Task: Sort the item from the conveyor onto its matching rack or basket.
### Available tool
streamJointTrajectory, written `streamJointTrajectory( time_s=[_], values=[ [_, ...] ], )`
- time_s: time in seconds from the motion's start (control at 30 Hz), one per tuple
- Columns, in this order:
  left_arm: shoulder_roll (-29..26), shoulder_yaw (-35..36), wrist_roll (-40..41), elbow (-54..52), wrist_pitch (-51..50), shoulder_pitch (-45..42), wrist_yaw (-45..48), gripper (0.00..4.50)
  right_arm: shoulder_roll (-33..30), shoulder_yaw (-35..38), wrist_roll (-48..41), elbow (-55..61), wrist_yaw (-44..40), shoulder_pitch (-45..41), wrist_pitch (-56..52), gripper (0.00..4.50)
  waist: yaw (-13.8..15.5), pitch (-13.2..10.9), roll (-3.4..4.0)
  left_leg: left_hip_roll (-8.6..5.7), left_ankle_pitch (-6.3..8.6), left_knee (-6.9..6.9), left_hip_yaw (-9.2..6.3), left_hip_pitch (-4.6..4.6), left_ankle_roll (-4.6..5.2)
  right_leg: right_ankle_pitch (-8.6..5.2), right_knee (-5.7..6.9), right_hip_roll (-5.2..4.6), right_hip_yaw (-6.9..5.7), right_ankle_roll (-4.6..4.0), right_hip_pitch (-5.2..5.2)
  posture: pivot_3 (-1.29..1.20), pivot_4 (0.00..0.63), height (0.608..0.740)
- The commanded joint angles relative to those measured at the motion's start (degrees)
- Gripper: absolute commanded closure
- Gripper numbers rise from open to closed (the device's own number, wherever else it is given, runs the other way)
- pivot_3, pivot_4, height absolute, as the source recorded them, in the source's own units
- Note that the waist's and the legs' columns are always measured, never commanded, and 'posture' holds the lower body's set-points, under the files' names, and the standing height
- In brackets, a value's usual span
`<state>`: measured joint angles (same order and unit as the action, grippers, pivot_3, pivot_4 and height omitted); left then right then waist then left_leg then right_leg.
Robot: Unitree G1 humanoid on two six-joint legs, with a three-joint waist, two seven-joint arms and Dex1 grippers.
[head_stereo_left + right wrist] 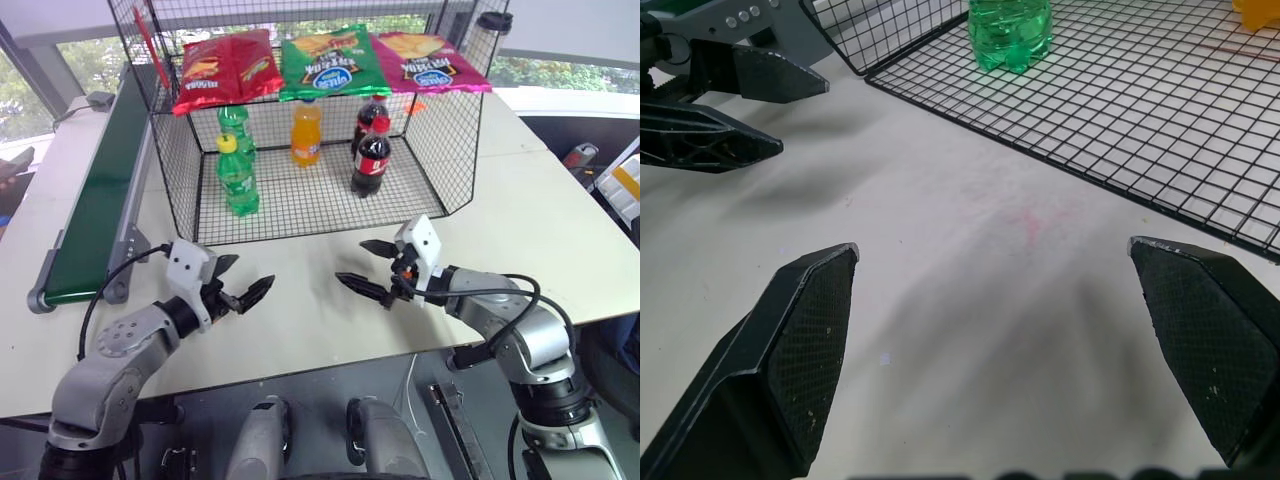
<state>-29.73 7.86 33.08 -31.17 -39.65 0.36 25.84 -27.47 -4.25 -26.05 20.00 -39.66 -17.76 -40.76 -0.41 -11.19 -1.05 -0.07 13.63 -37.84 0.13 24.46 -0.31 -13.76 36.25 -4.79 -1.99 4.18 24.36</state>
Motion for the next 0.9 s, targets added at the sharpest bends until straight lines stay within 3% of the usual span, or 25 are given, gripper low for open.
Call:
streamJointTrajectory(
  time_s=[0.03,0.9],
  values=[
    [-0.2,0.3,-0.1,-2.1,0.6,0.1,0.0,0.0,0.0,0.1,-0.9,2.6,-0.1,-0.4,0.4,0.02,0.0,0.0,0.0,0.0,0.0,0.0,0.0,0.0,0.0,0.0,0.0,0.0,0.0,0.0,0.0,0.0,0.15,0.739],
    [0.0,-0.4,-2.2,-0.5,3.5,1.5,1.8,0.0,-0.5,-1.3,-0.1,3.1,-0.1,0.1,0.7,0.02,0.0,0.0,0.0,0.0,0.0,0.0,0.0,0.0,0.0,0.0,0.0,0.03,-0.01,0.0,-0.01,0.0,0.15,0.739]
  ],
)
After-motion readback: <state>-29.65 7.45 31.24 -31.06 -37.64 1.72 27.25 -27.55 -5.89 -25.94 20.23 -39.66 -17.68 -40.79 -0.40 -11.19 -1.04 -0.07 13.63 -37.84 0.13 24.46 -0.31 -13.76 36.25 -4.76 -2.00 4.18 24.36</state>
